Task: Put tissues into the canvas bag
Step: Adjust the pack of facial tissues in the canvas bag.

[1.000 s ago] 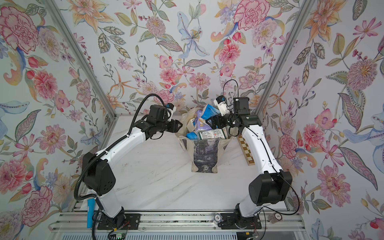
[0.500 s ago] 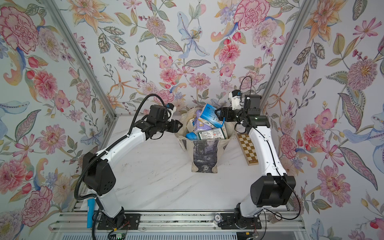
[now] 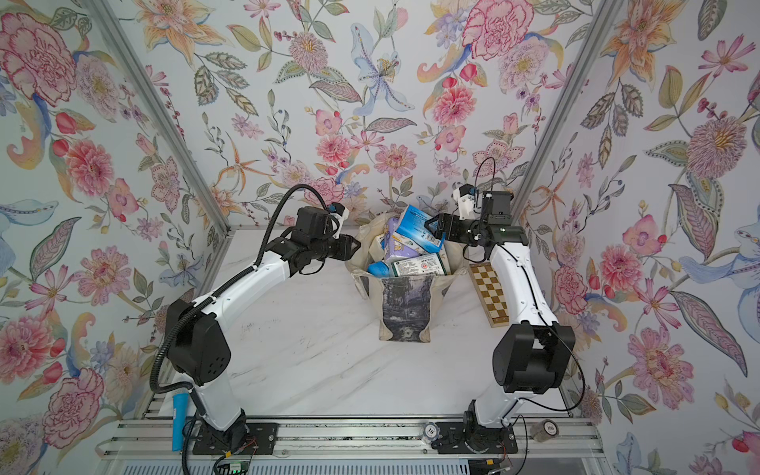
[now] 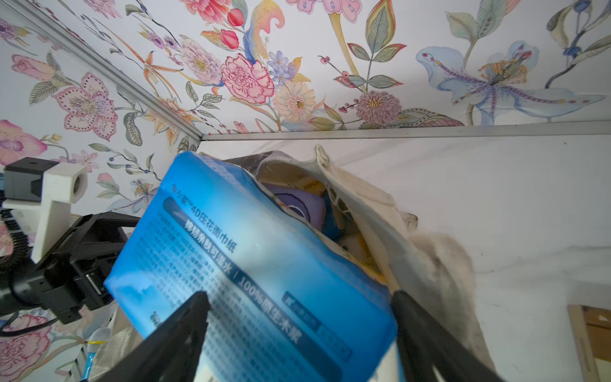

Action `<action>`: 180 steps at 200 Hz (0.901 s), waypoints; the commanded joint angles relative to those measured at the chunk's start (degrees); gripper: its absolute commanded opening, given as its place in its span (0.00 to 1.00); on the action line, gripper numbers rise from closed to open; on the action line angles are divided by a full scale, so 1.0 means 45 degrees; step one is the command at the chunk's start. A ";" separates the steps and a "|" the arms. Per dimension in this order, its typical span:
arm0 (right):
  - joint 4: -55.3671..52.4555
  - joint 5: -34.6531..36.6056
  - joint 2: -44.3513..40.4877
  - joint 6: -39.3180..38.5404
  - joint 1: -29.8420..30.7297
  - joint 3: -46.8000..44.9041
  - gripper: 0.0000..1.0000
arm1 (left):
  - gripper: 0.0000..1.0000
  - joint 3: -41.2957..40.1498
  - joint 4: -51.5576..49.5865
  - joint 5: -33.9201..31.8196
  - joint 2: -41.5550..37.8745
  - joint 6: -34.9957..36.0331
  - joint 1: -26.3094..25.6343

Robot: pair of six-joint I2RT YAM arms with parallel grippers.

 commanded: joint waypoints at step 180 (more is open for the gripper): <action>0.0850 -0.4502 -0.1818 0.0652 0.0505 -0.2046 0.70 | 0.42 0.0886 0.0209 0.0380 0.0633 0.0126 0.0171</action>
